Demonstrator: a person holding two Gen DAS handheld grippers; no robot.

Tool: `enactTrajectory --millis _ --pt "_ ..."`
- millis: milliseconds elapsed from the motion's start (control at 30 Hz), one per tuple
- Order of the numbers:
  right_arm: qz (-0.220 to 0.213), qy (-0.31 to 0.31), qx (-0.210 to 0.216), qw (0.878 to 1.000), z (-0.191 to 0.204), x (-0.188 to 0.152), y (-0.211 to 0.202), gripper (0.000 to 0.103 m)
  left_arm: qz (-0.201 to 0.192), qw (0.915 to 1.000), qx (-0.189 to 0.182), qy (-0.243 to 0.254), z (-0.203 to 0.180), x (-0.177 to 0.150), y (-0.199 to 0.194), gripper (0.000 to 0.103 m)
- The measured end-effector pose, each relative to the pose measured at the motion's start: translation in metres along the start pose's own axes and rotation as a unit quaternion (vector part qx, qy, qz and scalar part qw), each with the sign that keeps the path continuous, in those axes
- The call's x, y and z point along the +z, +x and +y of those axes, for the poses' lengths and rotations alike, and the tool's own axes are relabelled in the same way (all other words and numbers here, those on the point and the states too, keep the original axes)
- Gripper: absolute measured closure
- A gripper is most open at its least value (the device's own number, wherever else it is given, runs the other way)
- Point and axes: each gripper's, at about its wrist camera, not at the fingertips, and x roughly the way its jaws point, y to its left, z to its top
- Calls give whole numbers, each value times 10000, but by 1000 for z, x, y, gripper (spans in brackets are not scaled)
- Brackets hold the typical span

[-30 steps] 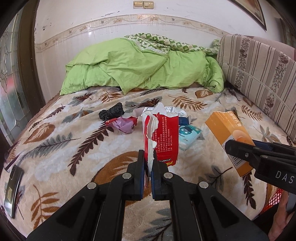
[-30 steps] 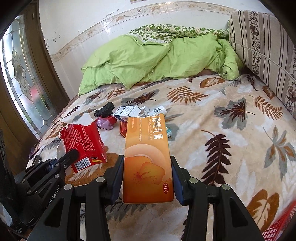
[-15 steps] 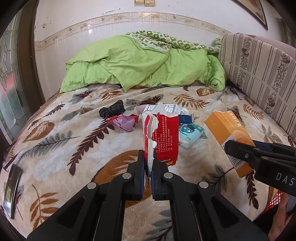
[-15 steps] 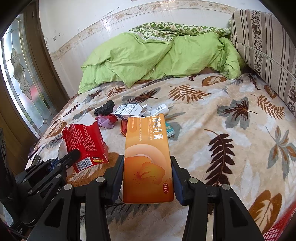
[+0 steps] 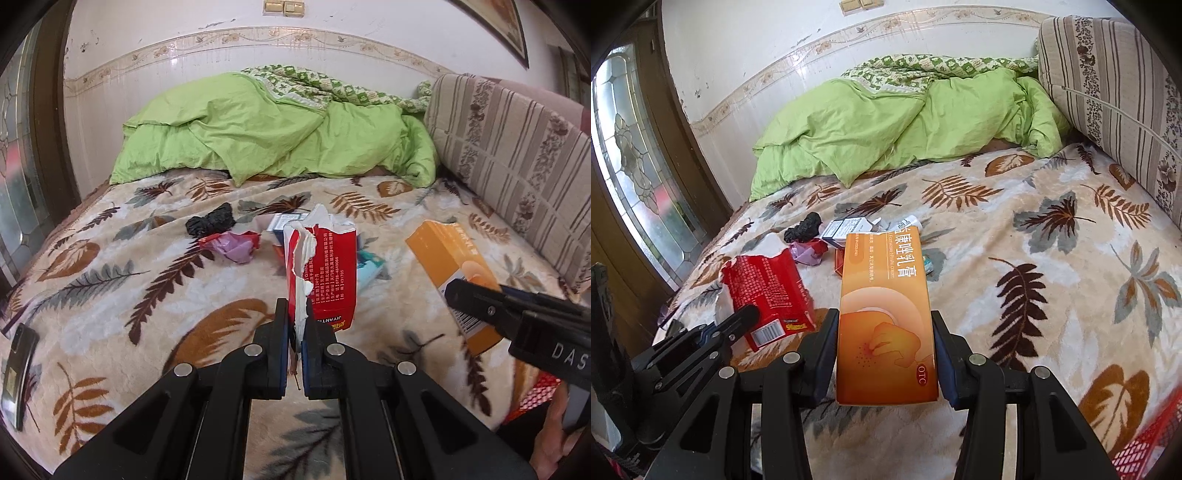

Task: Collect trash
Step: 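Carry the red box and orange box toward the red basket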

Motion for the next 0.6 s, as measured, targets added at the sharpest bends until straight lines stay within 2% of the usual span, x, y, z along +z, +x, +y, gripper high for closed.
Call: enactTrajectory --millis 200,367,500,600 --pt "-194 142 -4 9997 -16 -13 -50 53 0 9982 -599 102 -25 -4 -28 98" --pt "-258 616 -83 9977 -52 -22 -95 53 4 9936 -1095 276 -58 1 -48 98" --pt "-401 957 -391 9938 -89 -33 -138 53 10 9856 -1597 550 -96 8 -63 98" --pt "-510 1353 -730 9868 -128 -46 -171 53 78 9761 -2017 805 -132 8 -72 98"
